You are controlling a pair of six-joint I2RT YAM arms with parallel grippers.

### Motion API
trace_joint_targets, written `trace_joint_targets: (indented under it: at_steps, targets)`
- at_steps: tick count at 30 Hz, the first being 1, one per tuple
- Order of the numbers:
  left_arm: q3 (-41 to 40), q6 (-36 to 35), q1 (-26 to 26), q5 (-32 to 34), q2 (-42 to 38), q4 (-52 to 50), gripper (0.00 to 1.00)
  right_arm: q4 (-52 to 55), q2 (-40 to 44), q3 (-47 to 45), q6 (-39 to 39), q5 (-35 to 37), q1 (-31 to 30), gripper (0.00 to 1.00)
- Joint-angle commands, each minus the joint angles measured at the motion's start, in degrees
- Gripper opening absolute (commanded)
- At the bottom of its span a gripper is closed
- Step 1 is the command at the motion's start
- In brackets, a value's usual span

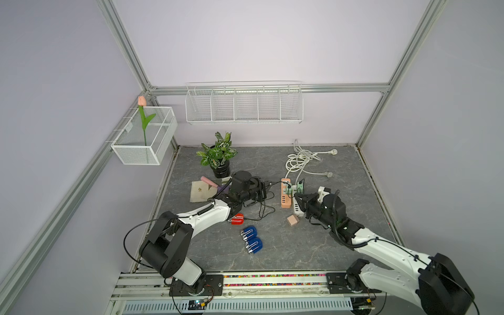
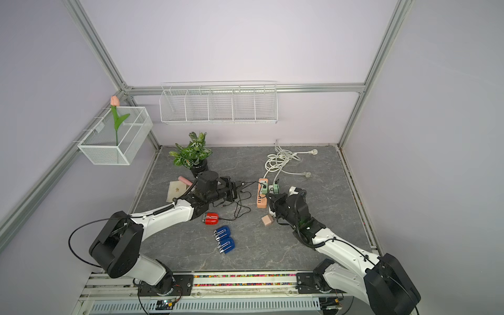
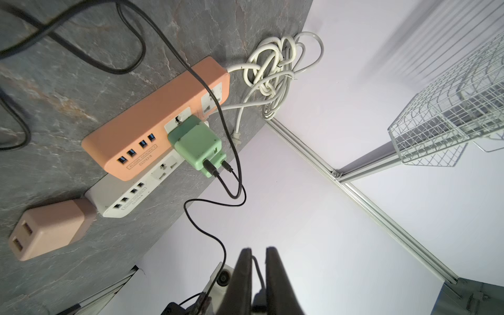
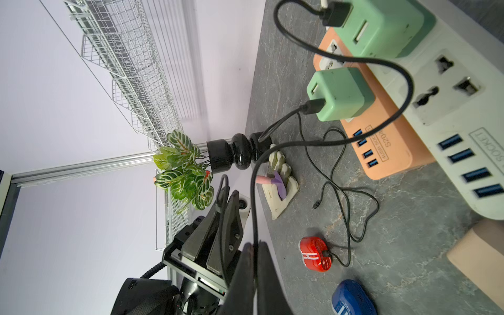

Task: Charge the electric shaver
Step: Pick up the charging cable from the center of the board.

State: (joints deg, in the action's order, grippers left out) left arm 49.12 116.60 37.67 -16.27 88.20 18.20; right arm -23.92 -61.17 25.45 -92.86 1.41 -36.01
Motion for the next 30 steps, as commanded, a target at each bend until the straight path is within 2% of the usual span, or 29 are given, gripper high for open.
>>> trace_joint_targets:
  at_steps: [1, 5, 6, 9, 10, 15, 20, 25, 30]
  targets:
    - [-0.91, 29.64, 0.21, -1.02, 0.58, 1.71, 0.11, -2.18, 0.96, -1.23, -1.55, -0.64, 0.41, 0.07]
    - [-0.97, 29.14, 0.23, -1.05, 0.59, 1.93, 0.10, -2.31, 0.88, -1.19, -1.46, -0.67, 0.42, 0.07]
    - [-0.72, 28.62, 0.13, -1.13, 0.68, 1.80, 0.13, -2.23, 0.93, -1.19, -1.52, -0.68, 0.42, 0.07]
    - [0.18, 26.40, 0.03, -2.57, 1.13, 0.88, 0.30, -1.50, 1.13, -0.80, -1.58, -0.53, 0.47, 0.07]
    - [0.45, 25.60, 0.03, -2.95, 1.40, 0.97, 0.32, -1.39, 1.05, -0.63, -1.61, -0.60, 0.49, 0.07]
    - [2.33, 22.93, -0.03, -3.85, 3.31, 2.15, 0.32, -0.90, 0.37, 0.41, -1.62, -1.62, 0.55, 0.07]
    - [5.37, 18.84, -0.05, -7.36, 4.94, -2.02, 0.34, 0.34, 0.52, 0.91, -1.76, -1.83, 0.54, 0.07]
    - [4.08, 18.17, -0.10, -5.53, 4.10, -2.28, 0.28, 0.37, 0.60, 0.92, -1.81, -2.05, 0.48, 0.07]
    - [3.80, 17.36, -0.22, -5.66, 4.23, -2.18, 0.12, 0.45, 0.86, 0.57, -1.94, -1.94, 0.52, 0.07]
